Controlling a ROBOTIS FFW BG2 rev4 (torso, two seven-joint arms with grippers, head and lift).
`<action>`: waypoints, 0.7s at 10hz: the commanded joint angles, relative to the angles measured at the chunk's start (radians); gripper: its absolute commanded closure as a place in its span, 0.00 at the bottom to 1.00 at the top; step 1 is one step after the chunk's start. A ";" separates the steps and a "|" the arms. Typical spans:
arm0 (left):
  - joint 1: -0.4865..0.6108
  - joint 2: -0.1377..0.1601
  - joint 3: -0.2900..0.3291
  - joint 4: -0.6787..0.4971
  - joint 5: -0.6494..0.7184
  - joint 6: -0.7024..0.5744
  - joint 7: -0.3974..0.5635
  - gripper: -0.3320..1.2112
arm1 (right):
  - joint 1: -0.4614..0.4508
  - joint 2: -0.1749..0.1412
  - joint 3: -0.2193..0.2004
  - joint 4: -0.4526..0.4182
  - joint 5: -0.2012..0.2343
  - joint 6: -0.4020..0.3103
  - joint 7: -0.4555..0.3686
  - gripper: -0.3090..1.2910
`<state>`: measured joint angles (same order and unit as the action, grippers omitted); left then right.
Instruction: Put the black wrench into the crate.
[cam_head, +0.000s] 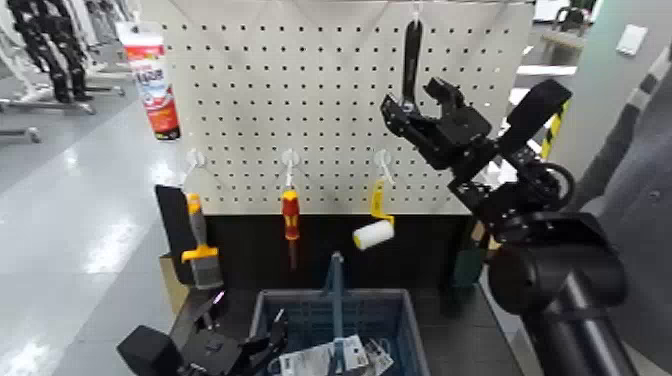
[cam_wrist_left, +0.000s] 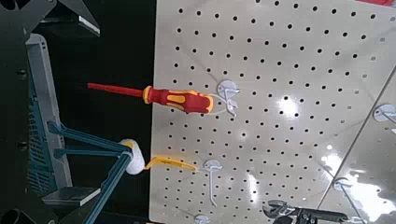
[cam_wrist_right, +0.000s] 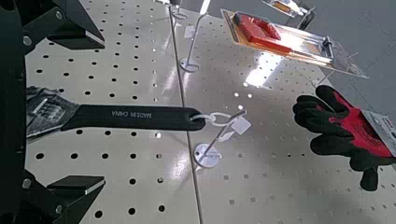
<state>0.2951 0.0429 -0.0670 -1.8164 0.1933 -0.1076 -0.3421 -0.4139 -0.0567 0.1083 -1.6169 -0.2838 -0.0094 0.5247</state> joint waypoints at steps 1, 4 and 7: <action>-0.002 0.000 -0.002 0.002 -0.002 0.002 0.000 0.29 | -0.016 0.000 0.014 0.006 0.003 -0.014 0.000 0.52; -0.002 0.003 0.001 0.003 0.000 0.002 0.000 0.29 | -0.016 0.002 0.028 0.003 0.020 -0.035 -0.034 0.89; -0.002 0.003 0.003 0.003 0.000 0.002 0.000 0.29 | -0.019 0.003 0.033 0.008 0.025 -0.046 -0.038 0.90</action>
<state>0.2923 0.0462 -0.0646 -1.8133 0.1933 -0.1058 -0.3420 -0.4317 -0.0528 0.1410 -1.6096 -0.2591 -0.0518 0.4872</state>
